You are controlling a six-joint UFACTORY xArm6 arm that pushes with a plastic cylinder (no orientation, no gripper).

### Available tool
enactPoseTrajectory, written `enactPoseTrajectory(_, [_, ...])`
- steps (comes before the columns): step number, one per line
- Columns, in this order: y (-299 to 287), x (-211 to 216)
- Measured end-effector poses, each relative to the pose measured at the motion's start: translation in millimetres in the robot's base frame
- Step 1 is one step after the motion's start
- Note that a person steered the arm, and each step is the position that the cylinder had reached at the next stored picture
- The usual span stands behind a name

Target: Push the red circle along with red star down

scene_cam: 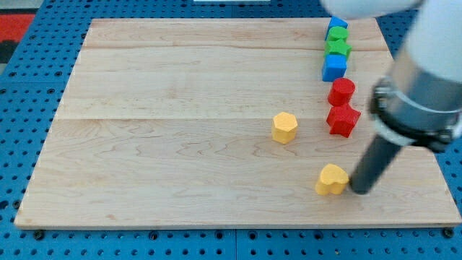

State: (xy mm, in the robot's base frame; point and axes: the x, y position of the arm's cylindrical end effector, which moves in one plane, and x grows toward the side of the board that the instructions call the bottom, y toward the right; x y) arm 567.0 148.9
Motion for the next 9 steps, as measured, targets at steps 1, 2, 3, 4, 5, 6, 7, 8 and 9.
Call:
enactPoseTrajectory(1, [-13.8,-30.7])
enactPoseTrajectory(2, [-25.1,-86.3])
enactPoseTrajectory(3, [-8.6,-140.1])
enactPoseTrajectory(4, [-15.5,-186.1])
enactPoseTrajectory(5, [17.1,-213.2])
enactPoseTrajectory(6, [39.7,-191.7])
enactPoseTrajectory(7, [39.8,-154.1])
enactPoseTrajectory(8, [40.3,-121.3])
enactPoseTrajectory(9, [43.7,-103.3])
